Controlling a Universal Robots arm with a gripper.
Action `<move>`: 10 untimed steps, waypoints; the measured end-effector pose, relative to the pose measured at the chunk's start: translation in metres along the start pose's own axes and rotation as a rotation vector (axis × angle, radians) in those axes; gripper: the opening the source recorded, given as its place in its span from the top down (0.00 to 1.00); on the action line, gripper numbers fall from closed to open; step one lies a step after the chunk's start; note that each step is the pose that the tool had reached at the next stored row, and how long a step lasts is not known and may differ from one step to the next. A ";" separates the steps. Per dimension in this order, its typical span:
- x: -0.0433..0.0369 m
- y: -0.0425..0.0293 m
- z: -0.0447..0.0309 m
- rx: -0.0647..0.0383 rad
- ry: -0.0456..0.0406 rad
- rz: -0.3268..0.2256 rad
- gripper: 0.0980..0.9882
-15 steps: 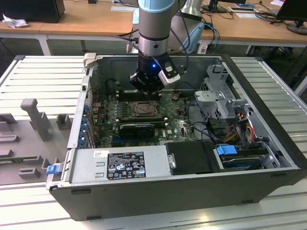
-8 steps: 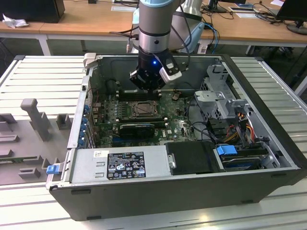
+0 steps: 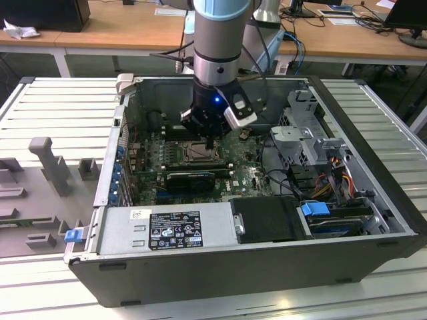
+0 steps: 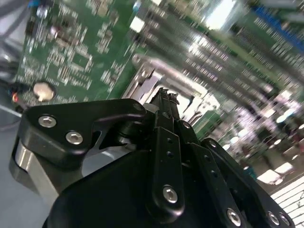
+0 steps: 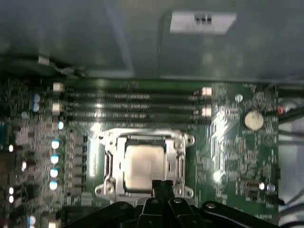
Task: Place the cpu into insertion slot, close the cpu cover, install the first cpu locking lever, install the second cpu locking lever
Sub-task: 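Install the second cpu locking lever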
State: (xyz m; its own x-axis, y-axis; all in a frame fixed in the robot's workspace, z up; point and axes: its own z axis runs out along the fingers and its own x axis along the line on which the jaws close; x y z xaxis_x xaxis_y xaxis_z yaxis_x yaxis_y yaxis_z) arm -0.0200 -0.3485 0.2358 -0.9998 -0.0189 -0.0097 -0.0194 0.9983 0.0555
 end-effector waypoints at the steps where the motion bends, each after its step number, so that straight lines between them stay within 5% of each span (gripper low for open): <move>1: 0.0002 -0.0046 0.0002 -0.001 0.0006 0.000 0.99; 3: 0.0009 -0.0093 0.0013 -0.011 0.0051 -0.001 0.99; 6: 0.0036 -0.0152 0.0017 -0.053 0.0044 -0.003 0.99; 8: 0.0071 -0.0242 0.0014 -0.057 0.0043 -0.003 0.99; 10: 0.0157 -0.0258 0.0013 -0.059 0.0044 -0.004 0.99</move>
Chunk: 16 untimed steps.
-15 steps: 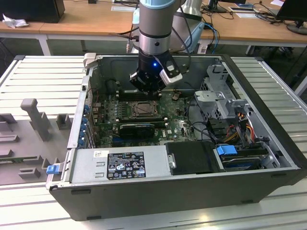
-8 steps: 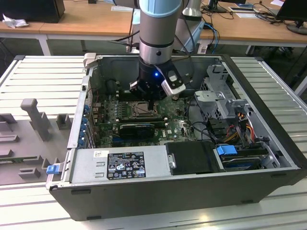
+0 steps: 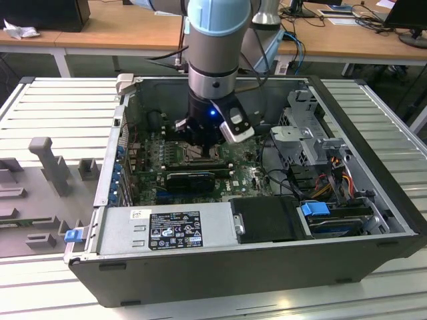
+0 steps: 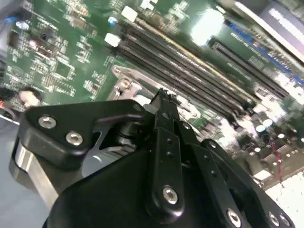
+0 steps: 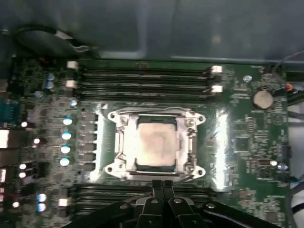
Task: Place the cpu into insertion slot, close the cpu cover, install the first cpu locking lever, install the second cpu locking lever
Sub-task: 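Install the second cpu locking lever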
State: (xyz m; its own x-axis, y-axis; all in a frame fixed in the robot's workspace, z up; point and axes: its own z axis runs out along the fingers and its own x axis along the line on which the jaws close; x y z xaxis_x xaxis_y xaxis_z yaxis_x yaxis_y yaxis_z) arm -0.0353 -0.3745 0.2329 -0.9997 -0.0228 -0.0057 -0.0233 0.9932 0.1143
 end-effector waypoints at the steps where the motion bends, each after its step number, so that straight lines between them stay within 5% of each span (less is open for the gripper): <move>1: 0.0036 -0.0002 0.0002 -0.002 0.0000 0.000 0.99; 5: 0.0145 -0.0008 0.0052 -0.005 0.0001 -0.002 0.99; 10: 0.0162 -0.0023 0.0179 -0.008 0.0022 -0.019 0.99; 14: 0.0201 -0.0094 0.0203 -0.035 0.0030 -0.035 0.99; 16: 0.0222 -0.0119 0.0203 -0.039 0.0035 -0.040 0.99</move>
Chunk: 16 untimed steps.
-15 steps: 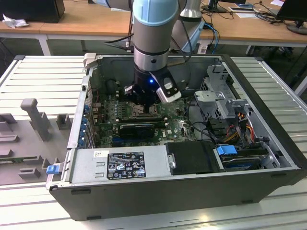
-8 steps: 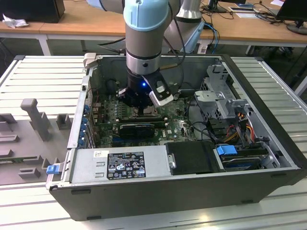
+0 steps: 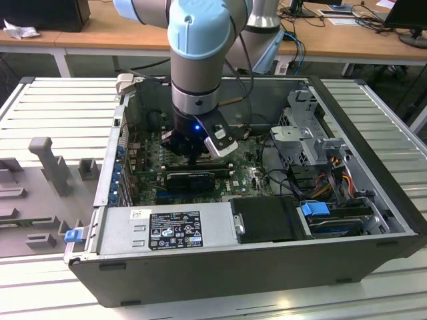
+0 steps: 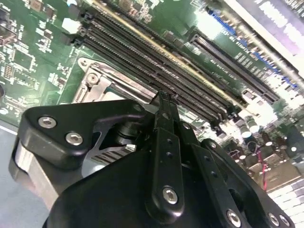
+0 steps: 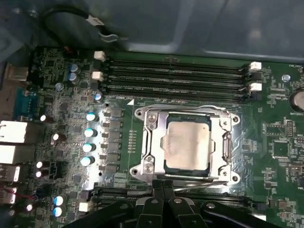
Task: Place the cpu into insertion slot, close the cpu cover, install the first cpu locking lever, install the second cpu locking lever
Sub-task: 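Install the second cpu locking lever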
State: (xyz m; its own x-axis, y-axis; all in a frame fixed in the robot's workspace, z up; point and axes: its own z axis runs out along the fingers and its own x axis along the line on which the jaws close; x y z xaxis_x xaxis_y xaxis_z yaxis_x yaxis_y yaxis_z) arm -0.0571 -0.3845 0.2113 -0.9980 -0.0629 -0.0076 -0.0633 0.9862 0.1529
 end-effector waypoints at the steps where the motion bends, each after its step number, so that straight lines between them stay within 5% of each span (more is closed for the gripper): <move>1: 0.0022 -0.0006 0.0000 -0.003 0.0004 -0.004 0.99; 9: 0.0140 -0.0042 0.0043 -0.044 0.0024 -0.034 0.99; 11: 0.0190 -0.0058 0.0085 -0.091 0.0018 -0.052 0.99; 12: 0.0191 -0.0061 0.0105 -0.102 0.0019 -0.057 0.99; 16: 0.0212 -0.0064 0.0129 -0.115 0.0029 -0.068 0.99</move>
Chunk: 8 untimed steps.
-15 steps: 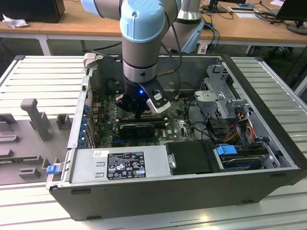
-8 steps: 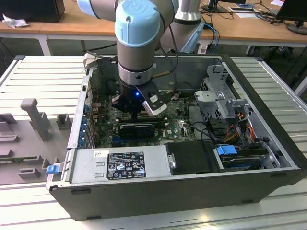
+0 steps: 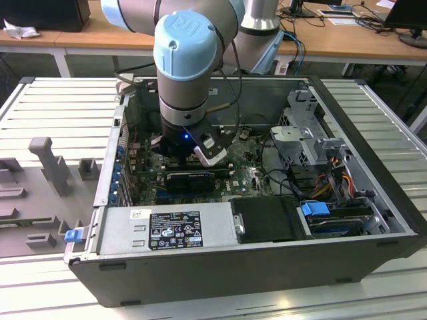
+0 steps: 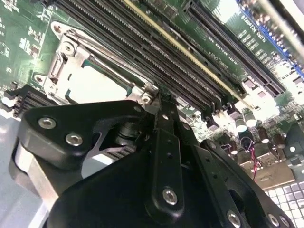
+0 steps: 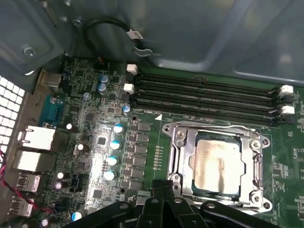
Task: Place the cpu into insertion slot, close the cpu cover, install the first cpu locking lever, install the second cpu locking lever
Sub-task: 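Install the second cpu locking lever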
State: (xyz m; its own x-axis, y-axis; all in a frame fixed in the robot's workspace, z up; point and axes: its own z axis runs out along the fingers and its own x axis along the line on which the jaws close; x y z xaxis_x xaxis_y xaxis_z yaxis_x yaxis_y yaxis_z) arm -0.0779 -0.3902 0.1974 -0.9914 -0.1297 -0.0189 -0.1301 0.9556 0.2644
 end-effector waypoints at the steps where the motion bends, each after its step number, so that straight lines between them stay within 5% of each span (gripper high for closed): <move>1: 0.0002 0.0002 -0.0006 -0.001 0.0000 0.000 0.99; 8: -0.0003 0.0072 -0.0262 -0.002 0.0002 -0.001 0.99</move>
State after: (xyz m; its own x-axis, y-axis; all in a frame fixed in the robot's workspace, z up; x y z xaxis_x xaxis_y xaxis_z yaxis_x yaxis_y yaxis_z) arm -0.0781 -0.3902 0.2246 -0.9912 -0.1307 -0.0190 -0.1310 0.9548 0.2667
